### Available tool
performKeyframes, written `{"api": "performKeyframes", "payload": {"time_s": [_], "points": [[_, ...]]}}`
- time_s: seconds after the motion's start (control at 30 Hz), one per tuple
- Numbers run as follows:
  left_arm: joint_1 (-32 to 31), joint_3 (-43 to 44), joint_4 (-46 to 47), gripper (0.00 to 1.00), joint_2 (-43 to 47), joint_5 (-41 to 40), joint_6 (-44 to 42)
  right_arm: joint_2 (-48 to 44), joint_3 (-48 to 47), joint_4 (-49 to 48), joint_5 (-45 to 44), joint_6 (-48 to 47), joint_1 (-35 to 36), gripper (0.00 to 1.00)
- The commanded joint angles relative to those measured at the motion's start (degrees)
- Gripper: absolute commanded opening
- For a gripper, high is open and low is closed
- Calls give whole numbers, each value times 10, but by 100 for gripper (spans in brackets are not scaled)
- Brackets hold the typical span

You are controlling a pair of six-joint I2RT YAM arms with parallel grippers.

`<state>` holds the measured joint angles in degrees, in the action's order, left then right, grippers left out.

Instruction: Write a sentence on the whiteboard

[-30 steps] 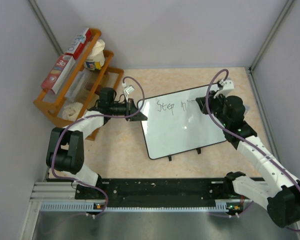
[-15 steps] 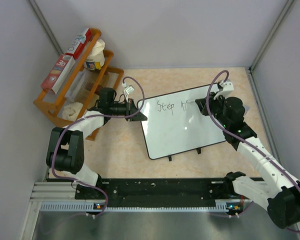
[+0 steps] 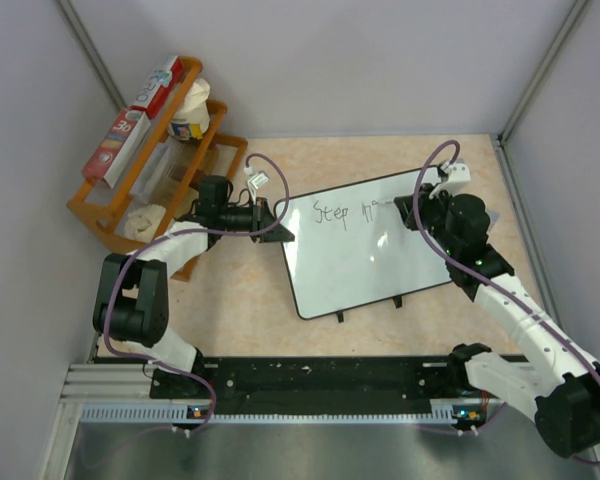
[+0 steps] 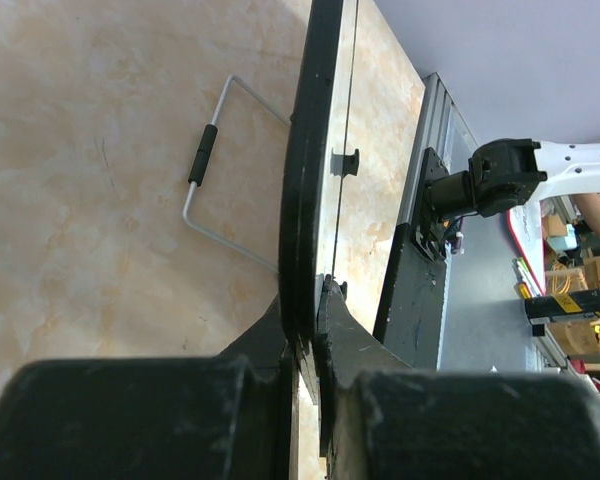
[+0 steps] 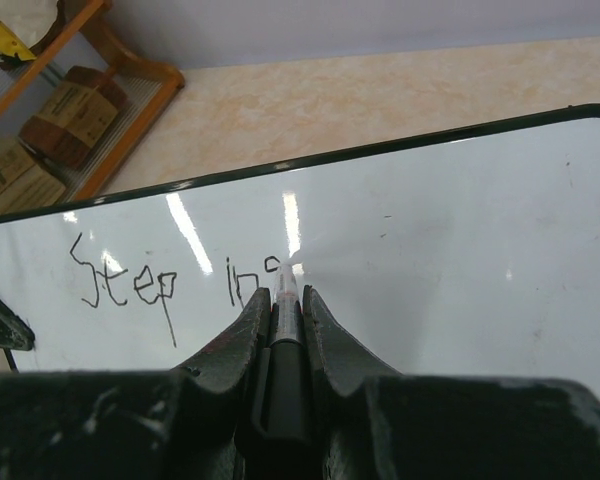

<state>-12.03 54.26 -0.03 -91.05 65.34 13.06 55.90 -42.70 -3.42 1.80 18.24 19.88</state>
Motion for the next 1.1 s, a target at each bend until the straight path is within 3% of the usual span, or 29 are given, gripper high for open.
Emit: {"api": "performKeyframes", "payload": {"time_s": [0.0,0.4,0.7,1.07], "points": [[-10,-20,-4,0,-19,-76,-117,-7,2,10,-53,-4,6,0],[-10,-19,-4,0,-20,-77,-117,-38,-12,-14,-21,15,6,0],[-10,-19,-4,0,-22,-74,-117,8,-51,-31,6,24,6,0],[-10,-19,-4,0,-26,-71,-117,24,-31,-36,-16,23,6,0]]}}
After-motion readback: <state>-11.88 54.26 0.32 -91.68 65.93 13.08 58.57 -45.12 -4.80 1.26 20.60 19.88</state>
